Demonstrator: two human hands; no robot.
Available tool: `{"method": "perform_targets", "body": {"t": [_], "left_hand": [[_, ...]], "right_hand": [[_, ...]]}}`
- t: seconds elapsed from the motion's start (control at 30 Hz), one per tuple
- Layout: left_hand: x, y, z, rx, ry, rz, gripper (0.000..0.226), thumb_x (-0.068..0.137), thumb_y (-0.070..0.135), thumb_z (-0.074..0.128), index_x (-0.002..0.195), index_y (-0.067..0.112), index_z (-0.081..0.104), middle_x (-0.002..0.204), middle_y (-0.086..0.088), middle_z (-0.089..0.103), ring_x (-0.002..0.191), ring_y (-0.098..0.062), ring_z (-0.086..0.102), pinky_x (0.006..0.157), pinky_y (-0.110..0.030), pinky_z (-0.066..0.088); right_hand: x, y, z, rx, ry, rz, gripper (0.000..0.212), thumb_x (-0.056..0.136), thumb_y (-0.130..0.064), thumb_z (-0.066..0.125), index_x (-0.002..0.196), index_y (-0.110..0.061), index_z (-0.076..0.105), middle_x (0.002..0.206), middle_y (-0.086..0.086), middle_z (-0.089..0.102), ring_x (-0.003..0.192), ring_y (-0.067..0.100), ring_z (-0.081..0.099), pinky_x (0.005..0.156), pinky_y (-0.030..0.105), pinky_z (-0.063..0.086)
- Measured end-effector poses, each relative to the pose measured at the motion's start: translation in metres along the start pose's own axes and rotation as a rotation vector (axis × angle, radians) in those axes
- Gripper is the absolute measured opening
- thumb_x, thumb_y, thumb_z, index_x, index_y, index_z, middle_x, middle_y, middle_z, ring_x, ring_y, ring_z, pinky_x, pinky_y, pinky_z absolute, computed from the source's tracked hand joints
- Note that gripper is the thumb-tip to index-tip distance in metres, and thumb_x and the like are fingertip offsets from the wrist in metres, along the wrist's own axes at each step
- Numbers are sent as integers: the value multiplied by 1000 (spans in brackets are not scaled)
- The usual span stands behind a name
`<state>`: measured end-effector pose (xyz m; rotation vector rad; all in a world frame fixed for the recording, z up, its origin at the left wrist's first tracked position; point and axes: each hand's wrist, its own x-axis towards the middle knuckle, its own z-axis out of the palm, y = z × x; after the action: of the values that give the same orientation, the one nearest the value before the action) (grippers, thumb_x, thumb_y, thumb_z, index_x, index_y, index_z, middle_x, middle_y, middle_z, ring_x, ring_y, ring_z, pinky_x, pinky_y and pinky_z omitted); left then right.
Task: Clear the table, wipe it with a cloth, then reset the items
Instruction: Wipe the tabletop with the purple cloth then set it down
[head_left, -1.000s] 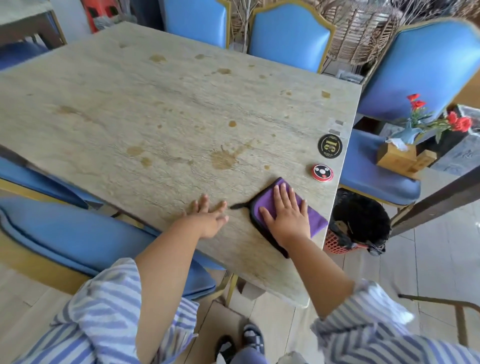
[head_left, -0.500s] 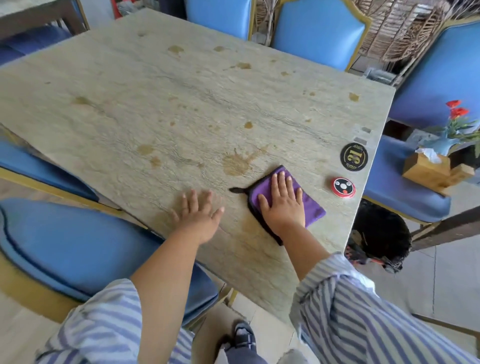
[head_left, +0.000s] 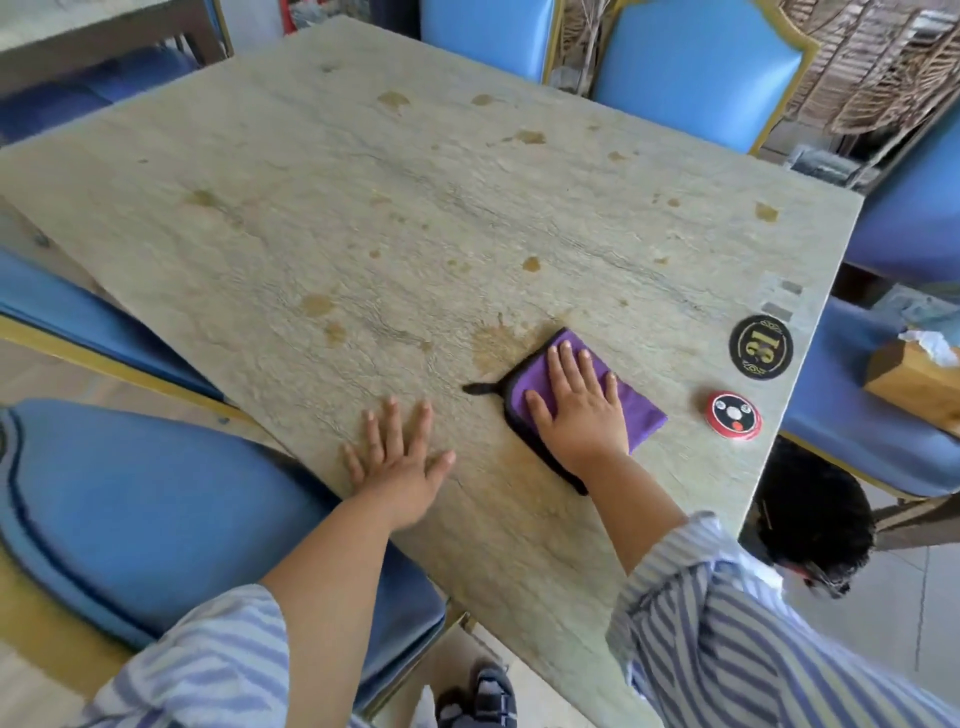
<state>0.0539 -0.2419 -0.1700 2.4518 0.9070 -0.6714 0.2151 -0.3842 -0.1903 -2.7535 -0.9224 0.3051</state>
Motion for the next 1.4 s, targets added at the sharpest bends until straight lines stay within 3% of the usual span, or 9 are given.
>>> {"method": "perform_targets", "body": {"t": [0.13,0.33,0.53,0.63,0.8,1.03,1.13,1.27,1.4], "left_hand": [[1,-1,0,5,-16,3,66,95,58,14,141,37,-29,145,-2,-46,133,-29,-41,108,-57,-19],[2,-1,1,-3,-20,4,64,95,58,11,139,38,-31,143,-2,-47,131,-29,-43,107,-57,-21],[0,-1,-1,-82,-13,2,60,95,58,9,141,42,-26,145,1,-45,132,-25,-43,107,-55,-22],[-1,1,-3,-78,-30,0,61,94,60,8,140,41,-27,144,1,-47,131,-26,-44,107,-54,-23],[-3,1,-4,-79,-34,6,60,94,59,7,139,42,-29,140,3,-50,130,-25,-46,106,-54,-24],[-1,6,-10,-109,-29,-48,65,90,66,8,141,43,-26,144,2,-46,132,-23,-43,109,-52,-23],[13,-1,-29,-71,-72,-89,72,85,72,6,139,42,-30,142,-5,-49,131,-27,-44,110,-54,-22],[25,-9,-42,-69,-134,-55,74,84,74,10,136,44,-33,136,-6,-54,126,-32,-48,108,-57,-20],[24,-11,-43,-98,-156,-19,69,86,71,9,135,46,-33,137,-3,-54,126,-31,-48,108,-57,-22]], "right_hand": [[-47,24,-5,-40,-53,-248,74,85,-68,13,148,-34,-1,154,-19,-7,144,5,-9,116,32,-8],[31,40,-18,-31,9,142,68,93,-57,20,149,-25,-1,159,-7,-3,146,13,-6,119,41,-1],[0,-11,-1,-6,-18,-147,65,95,-55,25,150,-29,1,158,-11,-4,145,10,-7,119,40,-4],[-8,24,-10,-9,49,-20,66,94,-57,24,150,-29,2,157,-11,-2,146,10,-4,119,38,-2],[75,27,-25,34,14,286,66,95,-51,23,150,-21,0,159,-3,-5,146,19,-6,118,48,-1],[19,-25,2,5,27,-27,65,95,-52,21,150,-25,-1,158,-7,-5,146,14,-8,117,46,-7],[3,7,-4,3,81,134,65,94,-55,21,150,-28,0,157,-11,-5,146,15,-7,115,47,-8],[73,47,-26,35,102,409,66,94,-53,21,150,-23,3,159,-5,-2,146,19,-5,116,55,-1],[131,15,-25,38,51,304,64,95,-48,20,150,-22,1,159,-4,-4,146,20,-7,115,55,-2]]}}
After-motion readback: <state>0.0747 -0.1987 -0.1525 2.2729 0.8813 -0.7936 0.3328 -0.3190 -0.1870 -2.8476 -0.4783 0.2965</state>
